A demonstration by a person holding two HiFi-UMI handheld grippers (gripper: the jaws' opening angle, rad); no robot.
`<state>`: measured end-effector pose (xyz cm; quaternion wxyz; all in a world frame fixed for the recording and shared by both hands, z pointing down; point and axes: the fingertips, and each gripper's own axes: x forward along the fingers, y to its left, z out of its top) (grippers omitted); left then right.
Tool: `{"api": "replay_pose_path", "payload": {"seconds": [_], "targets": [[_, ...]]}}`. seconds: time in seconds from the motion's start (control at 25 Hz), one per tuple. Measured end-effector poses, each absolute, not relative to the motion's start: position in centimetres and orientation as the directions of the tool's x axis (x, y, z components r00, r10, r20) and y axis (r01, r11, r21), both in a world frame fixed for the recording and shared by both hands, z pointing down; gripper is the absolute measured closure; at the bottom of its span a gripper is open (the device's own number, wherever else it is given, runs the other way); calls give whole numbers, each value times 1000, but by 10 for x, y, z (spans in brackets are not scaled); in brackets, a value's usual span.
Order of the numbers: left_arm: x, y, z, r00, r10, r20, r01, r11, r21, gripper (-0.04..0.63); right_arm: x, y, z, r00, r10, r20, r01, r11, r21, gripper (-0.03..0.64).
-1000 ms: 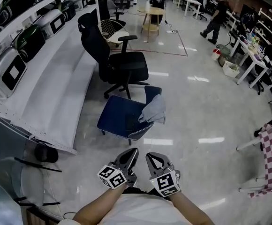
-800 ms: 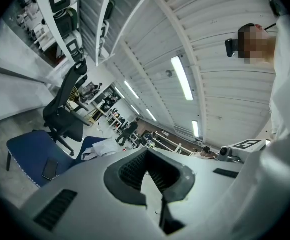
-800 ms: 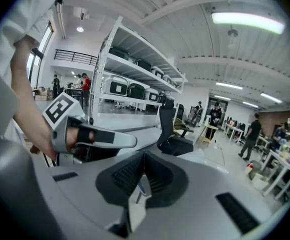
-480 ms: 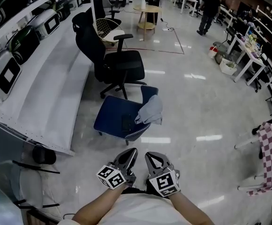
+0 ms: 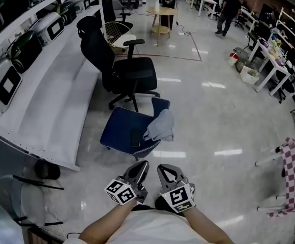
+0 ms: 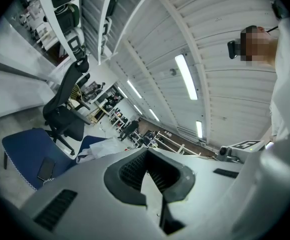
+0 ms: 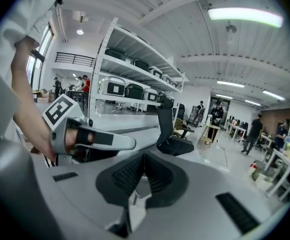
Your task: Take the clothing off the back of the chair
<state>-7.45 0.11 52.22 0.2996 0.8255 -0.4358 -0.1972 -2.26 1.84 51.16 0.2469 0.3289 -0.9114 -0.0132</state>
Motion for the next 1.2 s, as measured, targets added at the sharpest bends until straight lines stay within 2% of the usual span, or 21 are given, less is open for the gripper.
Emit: {"api": "replay_pose_path", "payload": {"seconds": [1.2], "targets": [[-47, -72, 522, 416, -909, -33, -685, -337, 646, 589, 17, -70, 513, -748, -520, 411, -504, 849, 157, 600]]}}
